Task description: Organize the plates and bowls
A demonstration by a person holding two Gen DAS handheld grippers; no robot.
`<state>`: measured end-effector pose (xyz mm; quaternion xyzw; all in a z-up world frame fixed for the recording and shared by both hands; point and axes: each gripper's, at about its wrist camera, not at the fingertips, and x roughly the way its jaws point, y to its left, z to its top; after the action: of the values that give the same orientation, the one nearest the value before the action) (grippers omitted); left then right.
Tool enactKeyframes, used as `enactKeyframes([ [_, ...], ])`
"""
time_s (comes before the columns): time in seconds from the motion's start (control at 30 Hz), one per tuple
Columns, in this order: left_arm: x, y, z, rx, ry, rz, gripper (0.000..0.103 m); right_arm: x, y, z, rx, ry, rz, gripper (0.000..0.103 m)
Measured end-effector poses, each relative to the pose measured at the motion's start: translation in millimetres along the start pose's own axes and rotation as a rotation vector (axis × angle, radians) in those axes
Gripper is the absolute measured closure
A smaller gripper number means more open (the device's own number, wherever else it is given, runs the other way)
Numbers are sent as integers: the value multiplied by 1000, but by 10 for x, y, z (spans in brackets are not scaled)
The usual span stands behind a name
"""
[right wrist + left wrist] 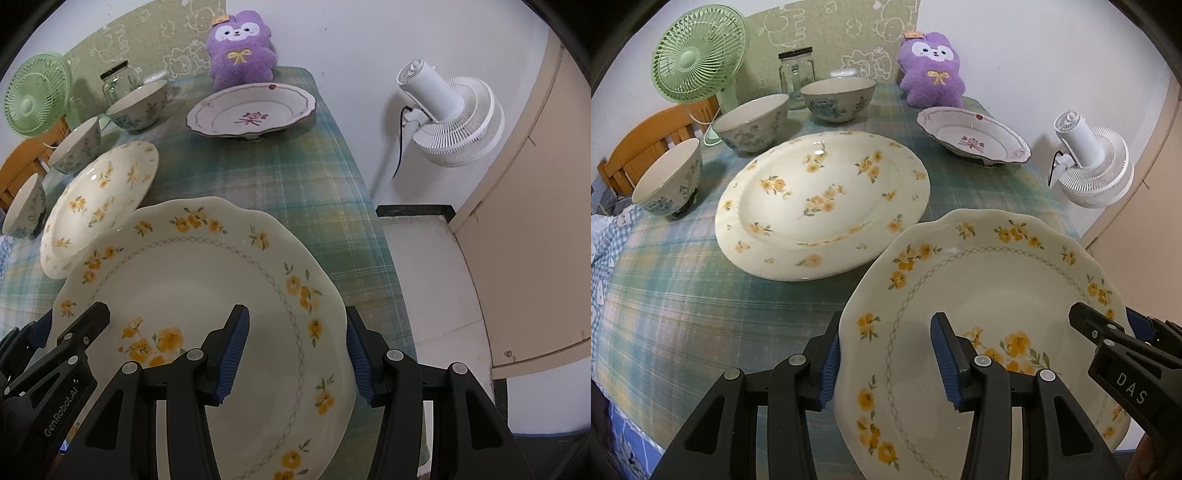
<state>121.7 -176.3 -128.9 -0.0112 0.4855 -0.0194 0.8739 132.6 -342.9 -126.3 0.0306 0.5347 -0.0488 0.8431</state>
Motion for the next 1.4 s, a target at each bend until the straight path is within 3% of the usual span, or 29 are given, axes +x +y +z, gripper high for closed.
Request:
enactKeyframes([
  [0.63,201,-82,-1,-7,33,16,57,274,-108,17,-3,48,18,48],
  [0.83,190,-107,0,0,32,-11,41,297,-125,23,16,67,47,42],
  [0.93,130,-163,-5,28,8,-26,27,291,-123,22,19,69,84,36],
  [1.4,-122,-97,77,20,-42,-18,19,-42,-81,88,-5,-8,86,29],
])
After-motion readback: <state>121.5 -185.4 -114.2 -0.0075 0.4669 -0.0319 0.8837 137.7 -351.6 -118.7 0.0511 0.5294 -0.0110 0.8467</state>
